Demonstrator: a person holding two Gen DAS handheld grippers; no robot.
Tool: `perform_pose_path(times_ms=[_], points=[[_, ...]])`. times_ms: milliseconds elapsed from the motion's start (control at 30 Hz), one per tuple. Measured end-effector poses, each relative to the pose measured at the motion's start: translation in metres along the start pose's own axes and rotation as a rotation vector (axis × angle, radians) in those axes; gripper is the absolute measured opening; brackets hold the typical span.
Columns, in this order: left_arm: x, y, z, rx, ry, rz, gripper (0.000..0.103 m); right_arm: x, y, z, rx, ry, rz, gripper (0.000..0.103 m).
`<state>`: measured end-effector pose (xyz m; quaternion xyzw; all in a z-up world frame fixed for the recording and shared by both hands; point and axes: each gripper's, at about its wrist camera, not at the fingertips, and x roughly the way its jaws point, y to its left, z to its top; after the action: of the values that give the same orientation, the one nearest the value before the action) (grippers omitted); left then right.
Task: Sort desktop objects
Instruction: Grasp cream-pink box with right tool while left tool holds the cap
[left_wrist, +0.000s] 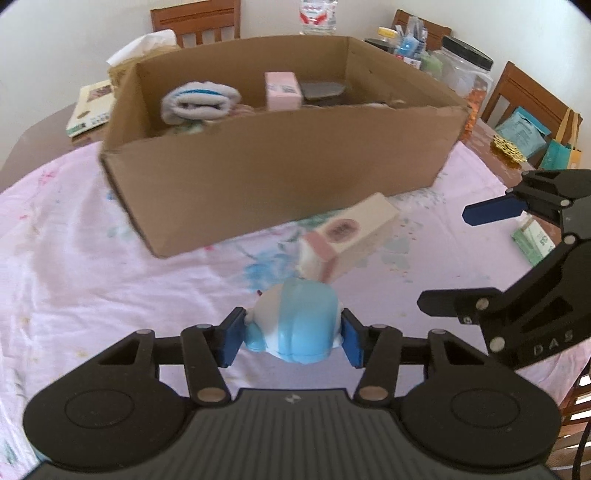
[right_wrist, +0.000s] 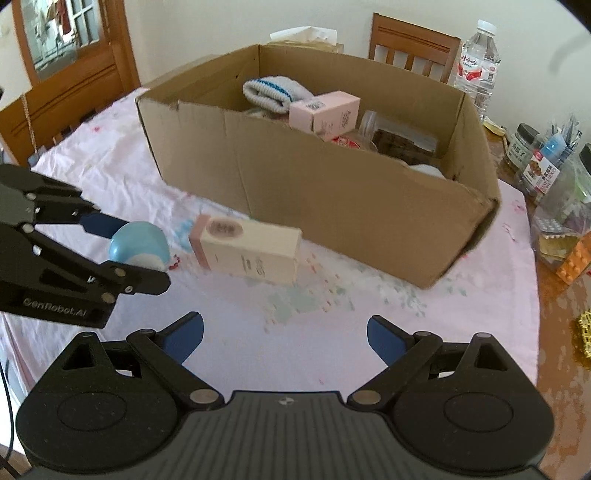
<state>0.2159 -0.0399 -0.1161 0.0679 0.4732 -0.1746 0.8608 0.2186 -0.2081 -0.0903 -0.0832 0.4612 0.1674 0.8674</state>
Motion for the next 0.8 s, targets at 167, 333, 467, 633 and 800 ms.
perform_pose_path(times_ms=[167, 333, 467, 633, 800], points=[[-0.006, 0.022, 0.001, 0.000, -0.006, 0.008, 0.053, 0.012, 0.009, 0.014, 0.058, -0.017, -0.005, 0.103], [-0.010, 0.040, 0.004, 0.008, -0.011, 0.000, 0.053, 0.026, 0.018, 0.026, 0.102, -0.025, -0.010, 0.103], [-0.009, 0.049, 0.006, 0.018, -0.014, -0.008, 0.053, 0.037, 0.026, 0.034, 0.104, -0.034, -0.041, 0.103], [-0.009, 0.059, 0.009, 0.027, -0.013, -0.030, 0.053, 0.045, 0.029, 0.041, 0.124, -0.021, -0.069, 0.099], [-0.011, 0.061, 0.011, 0.049, -0.015, -0.048, 0.053, 0.046, 0.032, 0.041, 0.117, 0.003, -0.070, 0.084]])
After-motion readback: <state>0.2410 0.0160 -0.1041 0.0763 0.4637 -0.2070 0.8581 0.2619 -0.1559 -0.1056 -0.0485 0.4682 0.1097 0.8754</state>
